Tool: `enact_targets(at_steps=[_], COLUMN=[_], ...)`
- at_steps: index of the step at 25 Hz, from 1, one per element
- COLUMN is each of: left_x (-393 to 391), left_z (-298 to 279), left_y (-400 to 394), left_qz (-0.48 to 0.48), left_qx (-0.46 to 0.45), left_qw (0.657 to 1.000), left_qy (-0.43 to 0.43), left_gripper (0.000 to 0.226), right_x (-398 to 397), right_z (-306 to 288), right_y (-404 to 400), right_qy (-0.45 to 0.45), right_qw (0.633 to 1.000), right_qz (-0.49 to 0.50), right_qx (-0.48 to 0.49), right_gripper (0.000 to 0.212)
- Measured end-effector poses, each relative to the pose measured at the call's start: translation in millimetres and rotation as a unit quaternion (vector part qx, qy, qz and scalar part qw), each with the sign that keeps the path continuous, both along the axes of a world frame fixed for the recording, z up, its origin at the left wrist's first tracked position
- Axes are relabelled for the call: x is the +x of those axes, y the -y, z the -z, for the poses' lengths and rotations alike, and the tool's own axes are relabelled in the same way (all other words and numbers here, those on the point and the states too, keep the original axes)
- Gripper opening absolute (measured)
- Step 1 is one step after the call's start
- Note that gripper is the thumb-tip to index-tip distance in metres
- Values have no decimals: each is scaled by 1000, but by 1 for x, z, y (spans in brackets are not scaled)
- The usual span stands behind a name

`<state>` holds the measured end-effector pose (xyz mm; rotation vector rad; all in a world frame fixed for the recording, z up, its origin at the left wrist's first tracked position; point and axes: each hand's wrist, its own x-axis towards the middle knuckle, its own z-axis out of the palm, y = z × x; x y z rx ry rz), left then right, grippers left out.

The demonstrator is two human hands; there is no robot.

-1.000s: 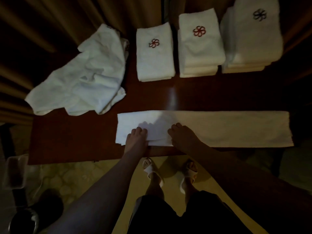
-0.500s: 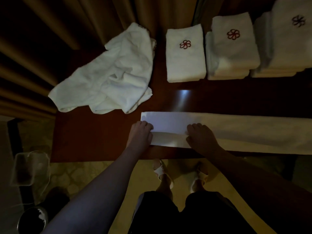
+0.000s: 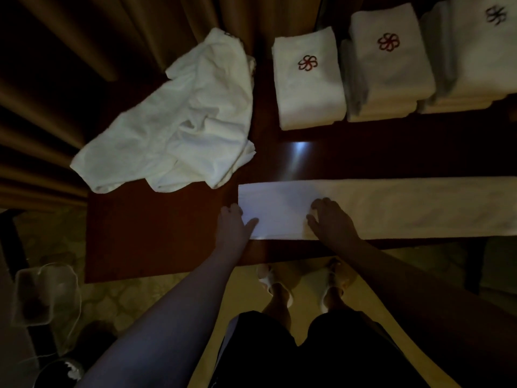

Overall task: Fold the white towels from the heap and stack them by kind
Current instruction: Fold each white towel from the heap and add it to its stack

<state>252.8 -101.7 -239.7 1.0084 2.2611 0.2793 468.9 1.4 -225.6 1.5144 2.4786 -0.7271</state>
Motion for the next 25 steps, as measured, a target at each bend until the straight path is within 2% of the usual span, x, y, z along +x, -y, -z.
enact_targets(at_steps=[2, 4, 7, 11, 13, 15, 16, 18, 20, 22, 23, 25], left_x=[0, 1, -5, -10, -9, -10, -11, -17, -24, -25, -24, -16], left_z=[1, 4, 8, 7, 6, 3, 0, -11, -29, -45, -54, -70], left_y=[-6, -9, -15, -30, -32, -28, -26, -24, -25, -29, -32, -38], left_qz=[-63, -78, -91, -71, -55, -93, -137, -261, -311, -283, -262, -220], left_qx=[-22, -23, -16, -86, -59, -12, -2, 13, 34, 58, 74, 102], left_qw=[998, 997, 995, 992, 994, 989, 977, 921, 873, 868, 874, 893], left_qy=[4, -11, 25, 59, 67, 117, 162, 289, 374, 403, 403, 380], left_gripper=[58, 62, 55, 54, 48, 41, 43, 49, 47, 41, 41, 43], right_x=[-18, -31, -34, -27, -28, -33, -36, -41, -46, -49, -52, -59], right_z=[4, 8, 8, 5, 6, 5, 3, 1, -2, -10, -16, -38], right_y=[6, 8, 2, -2, -1, -2, -3, -6, -9, -13, -14, -13], right_qy=[-60, -73, -92, -93, -92, -95, -93, -91, -89, -110, -147, -245], right_qw=[985, 965, 956, 948, 946, 944, 943, 940, 932, 905, 876, 796], right_qz=[148, 236, 260, 297, 302, 299, 298, 302, 307, 338, 367, 421], right_qx=[-69, -89, -100, -71, -80, -102, -111, -128, -171, -235, -275, -359], right_gripper=[41, 47, 45, 39, 40, 43, 43, 45, 48, 51, 50, 45])
